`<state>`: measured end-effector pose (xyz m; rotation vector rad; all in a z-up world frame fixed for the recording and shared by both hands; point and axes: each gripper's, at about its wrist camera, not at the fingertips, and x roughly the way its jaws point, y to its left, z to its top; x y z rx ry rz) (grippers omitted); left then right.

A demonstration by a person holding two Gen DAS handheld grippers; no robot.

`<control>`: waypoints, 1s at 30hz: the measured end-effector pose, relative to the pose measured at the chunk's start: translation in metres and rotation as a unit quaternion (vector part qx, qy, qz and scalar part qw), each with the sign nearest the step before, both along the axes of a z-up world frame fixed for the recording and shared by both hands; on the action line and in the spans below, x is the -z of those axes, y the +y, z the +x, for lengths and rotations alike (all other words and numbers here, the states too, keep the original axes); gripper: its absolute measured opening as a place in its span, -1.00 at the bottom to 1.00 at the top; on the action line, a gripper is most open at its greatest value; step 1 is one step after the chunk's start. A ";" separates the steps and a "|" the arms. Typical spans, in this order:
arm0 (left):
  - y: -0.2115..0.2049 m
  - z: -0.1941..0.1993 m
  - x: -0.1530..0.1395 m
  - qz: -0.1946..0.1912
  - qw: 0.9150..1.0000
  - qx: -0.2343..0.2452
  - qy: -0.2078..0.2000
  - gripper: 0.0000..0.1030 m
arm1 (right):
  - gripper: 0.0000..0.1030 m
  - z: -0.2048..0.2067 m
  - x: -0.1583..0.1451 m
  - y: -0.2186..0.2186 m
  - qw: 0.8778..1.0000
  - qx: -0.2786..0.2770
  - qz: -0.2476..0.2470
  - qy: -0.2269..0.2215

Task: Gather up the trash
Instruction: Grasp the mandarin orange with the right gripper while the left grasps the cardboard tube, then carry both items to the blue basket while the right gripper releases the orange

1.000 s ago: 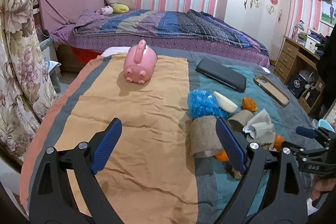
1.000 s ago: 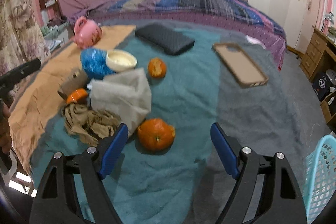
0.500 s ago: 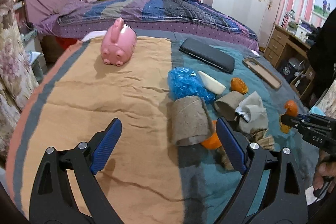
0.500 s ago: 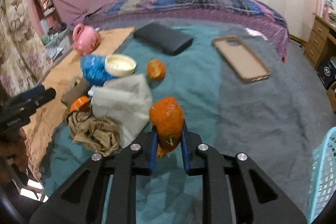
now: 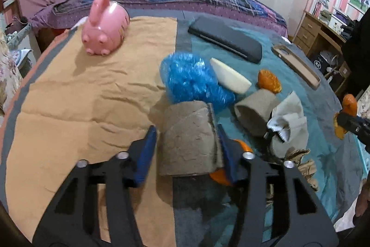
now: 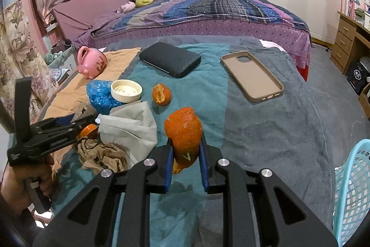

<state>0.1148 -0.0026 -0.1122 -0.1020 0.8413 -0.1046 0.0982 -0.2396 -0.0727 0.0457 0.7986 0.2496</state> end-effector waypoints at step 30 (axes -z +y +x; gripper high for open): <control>-0.073 -0.056 -0.085 -0.034 0.989 0.052 -0.135 -0.24 | -0.61 -0.043 -0.038 -0.068 0.996 0.045 0.015 -0.078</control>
